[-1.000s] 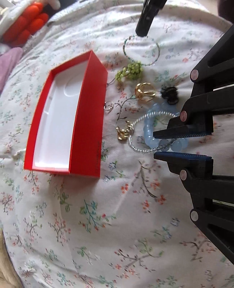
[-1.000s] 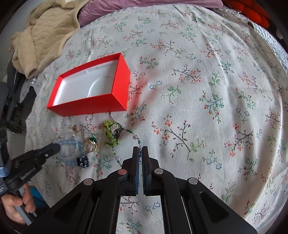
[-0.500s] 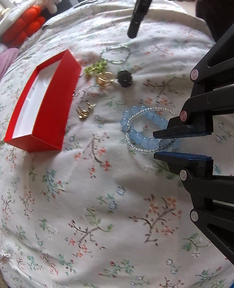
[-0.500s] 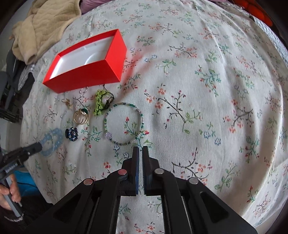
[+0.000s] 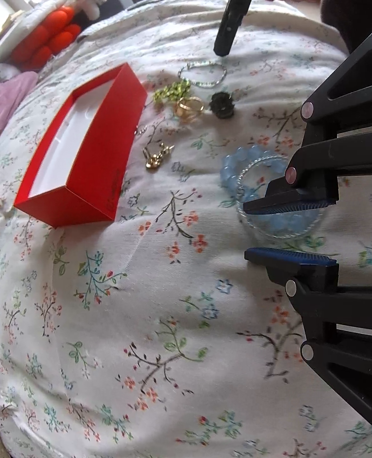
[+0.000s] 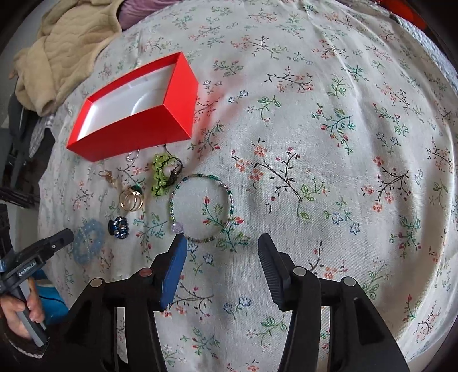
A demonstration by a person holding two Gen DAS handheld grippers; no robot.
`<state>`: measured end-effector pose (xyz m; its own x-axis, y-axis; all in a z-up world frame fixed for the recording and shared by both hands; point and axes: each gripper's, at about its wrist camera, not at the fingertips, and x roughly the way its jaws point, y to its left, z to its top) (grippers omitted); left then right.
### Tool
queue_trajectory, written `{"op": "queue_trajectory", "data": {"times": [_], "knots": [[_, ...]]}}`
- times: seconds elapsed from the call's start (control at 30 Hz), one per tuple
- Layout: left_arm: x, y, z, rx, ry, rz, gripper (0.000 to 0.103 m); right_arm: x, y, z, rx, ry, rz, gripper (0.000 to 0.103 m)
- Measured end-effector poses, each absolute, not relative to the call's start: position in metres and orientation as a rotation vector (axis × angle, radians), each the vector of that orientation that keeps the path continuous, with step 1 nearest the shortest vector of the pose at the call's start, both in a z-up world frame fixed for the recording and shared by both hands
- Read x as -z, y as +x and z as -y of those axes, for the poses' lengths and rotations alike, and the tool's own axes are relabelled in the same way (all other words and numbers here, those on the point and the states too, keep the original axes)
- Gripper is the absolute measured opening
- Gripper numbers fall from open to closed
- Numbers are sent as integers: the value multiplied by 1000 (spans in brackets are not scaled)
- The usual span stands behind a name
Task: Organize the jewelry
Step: 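Drag the clear bracelet from the pile with the left tool while the right tool pulls the green one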
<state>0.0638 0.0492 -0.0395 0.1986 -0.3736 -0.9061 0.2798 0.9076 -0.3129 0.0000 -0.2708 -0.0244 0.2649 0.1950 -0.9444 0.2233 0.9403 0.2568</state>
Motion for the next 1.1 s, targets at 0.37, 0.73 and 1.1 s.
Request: {"op": "queue_trajectory", "data": {"times": [0.37,0.73,1.1], "knots": [[33,64,-37,468,-55,-1261,0,36,20,259,57,294,-1317,14],[30,65,-44,476,-5,-1268,0,27,27,256,59,289,-1279,5],[51,60,-35,475,111,-1308,7,32,17,262,55,300,-1308,26]]}}
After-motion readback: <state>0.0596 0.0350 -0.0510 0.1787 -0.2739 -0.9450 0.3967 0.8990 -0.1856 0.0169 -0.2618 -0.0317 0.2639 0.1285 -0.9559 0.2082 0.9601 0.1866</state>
